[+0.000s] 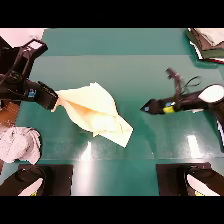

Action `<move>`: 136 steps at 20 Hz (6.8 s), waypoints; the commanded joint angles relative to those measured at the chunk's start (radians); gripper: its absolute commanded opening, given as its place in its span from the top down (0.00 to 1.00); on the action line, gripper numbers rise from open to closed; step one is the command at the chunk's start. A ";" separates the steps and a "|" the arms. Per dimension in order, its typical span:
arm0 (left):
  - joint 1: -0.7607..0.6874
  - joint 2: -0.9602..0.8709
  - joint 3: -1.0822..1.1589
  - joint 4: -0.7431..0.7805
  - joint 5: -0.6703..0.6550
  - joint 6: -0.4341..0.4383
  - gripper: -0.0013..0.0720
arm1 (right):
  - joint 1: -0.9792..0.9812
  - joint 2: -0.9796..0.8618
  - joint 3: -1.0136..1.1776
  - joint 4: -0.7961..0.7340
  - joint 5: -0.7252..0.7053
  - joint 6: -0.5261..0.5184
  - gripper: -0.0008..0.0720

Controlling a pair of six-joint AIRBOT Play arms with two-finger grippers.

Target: Fold the shirts.

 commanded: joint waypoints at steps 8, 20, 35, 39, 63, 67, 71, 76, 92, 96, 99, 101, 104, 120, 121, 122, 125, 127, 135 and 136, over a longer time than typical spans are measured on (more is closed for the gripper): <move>0.005 0.004 0.015 0.026 -0.034 -0.002 0.95 | 0.221 -0.286 -0.087 0.207 -0.107 -0.142 0.39; 0.005 0.004 0.015 0.026 -0.035 -0.002 0.95 | 0.179 -0.198 -0.088 0.192 -0.158 -0.141 0.40; 0.005 0.006 0.018 0.048 -0.013 -0.002 0.95 | 0.214 -0.274 -0.087 0.201 -0.206 -0.184 0.96; 0.005 0.008 0.177 0.291 0.044 -0.055 0.95 | 0.045 -0.071 0.018 0.198 -0.206 -0.166 0.96; 0.005 -0.003 0.829 -0.072 0.130 0.005 0.95 | -0.558 0.055 1.371 -0.229 0.325 0.079 0.97; 0.005 -0.087 0.501 0.100 0.119 -0.001 0.95 | -0.505 -0.059 1.140 -0.169 0.317 0.080 0.97; 0.024 -0.293 0.259 0.170 0.196 -0.002 0.95 | -0.353 -0.232 0.983 -0.283 0.233 0.082 0.97; 0.146 -0.536 0.245 0.163 0.308 -0.132 0.95 | -0.211 -0.424 0.870 -0.324 -0.049 0.093 0.96; 0.572 -0.314 -0.200 -0.348 0.074 -0.015 0.40 | -0.224 -0.346 0.871 -0.238 0.157 0.007 0.56; 0.612 -0.260 -0.555 -0.523 0.078 0.117 0.40 | -0.220 -0.230 0.705 -0.236 0.113 0.005 0.56; 0.612 -0.261 -0.679 -0.593 0.147 0.182 0.40 | -0.228 -0.148 0.590 -0.236 0.061 0.005 0.56; 0.602 -0.261 -0.708 -0.589 0.185 0.183 0.40 | -0.227 -0.094 0.524 -0.236 0.025 0.005 0.56; 0.537 -0.263 -0.720 -0.588 0.238 0.182 0.40 | -0.228 -0.042 0.477 -0.236 0.005 0.005 0.56; 0.380 -0.262 -0.480 -0.612 0.233 0.138 0.95 | -0.297 0.089 -0.066 -0.235 0.120 0.058 0.52; 0.380 -0.262 -0.464 -0.612 0.233 0.138 0.95 | -0.323 0.103 -0.138 -0.227 0.119 0.074 0.37; 0.380 -0.262 -0.457 -0.613 0.237 0.138 0.95 | -0.349 0.114 -0.203 -0.192 0.119 0.076 0.33; 0.380 -0.262 -0.457 -0.612 0.238 0.138 0.95 | -0.386 0.121 -0.350 -0.055 0.092 0.076 0.33; 0.380 -0.262 -0.457 -0.612 0.237 0.138 0.95 | -0.365 0.121 -0.416 -0.005 0.034 0.076 0.38; 0.380 -0.262 -0.457 -0.612 0.233 0.138 0.95 | -0.212 0.121 -0.465 0.052 -0.206 0.117 0.51; 0.380 -0.262 -0.457 -0.612 0.228 0.138 0.95 | -0.209 0.121 -0.465 0.051 -0.218 0.117 0.63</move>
